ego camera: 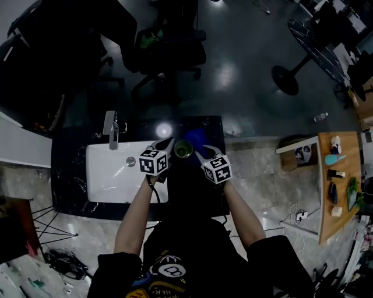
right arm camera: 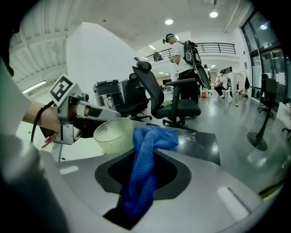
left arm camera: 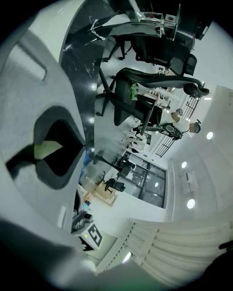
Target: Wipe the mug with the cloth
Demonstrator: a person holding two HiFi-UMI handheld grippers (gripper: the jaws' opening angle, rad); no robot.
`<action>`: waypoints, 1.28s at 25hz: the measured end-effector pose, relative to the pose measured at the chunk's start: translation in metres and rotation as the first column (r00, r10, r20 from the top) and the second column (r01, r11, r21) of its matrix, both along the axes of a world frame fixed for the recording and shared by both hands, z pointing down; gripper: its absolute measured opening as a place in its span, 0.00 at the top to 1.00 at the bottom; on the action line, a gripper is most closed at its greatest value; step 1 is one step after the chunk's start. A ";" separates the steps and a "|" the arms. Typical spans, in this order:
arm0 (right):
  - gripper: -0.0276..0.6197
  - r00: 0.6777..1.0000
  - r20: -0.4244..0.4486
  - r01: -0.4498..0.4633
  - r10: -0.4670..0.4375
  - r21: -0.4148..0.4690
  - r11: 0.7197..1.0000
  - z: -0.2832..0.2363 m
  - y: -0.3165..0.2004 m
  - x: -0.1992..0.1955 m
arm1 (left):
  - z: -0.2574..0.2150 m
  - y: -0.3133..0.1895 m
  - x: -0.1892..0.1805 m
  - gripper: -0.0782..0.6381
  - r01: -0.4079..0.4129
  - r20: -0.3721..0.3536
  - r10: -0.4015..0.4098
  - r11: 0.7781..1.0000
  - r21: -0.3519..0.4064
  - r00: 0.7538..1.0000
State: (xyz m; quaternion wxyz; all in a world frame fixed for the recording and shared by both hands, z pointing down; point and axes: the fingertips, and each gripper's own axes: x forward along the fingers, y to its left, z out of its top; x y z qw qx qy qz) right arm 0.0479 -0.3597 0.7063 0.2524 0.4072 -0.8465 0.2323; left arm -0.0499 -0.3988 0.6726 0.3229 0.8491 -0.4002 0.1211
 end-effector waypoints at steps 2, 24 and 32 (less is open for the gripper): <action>0.81 1.000 0.010 0.016 -0.016 -0.002 1.000 -0.003 0.017 -0.005 | 0.001 0.003 0.004 0.89 -0.006 0.002 0.006 1.000 0.001 1.000; 0.80 0.999 0.019 -0.032 0.034 -0.069 0.997 0.003 0.035 -0.008 | 0.027 0.022 0.007 0.88 0.058 -0.009 -0.060 0.990 -0.125 0.998; 0.81 0.996 -0.023 -0.091 0.090 -0.065 0.994 0.027 0.051 0.024 | 0.035 0.040 -0.020 0.88 0.127 -0.006 -0.130 0.981 -0.144 0.992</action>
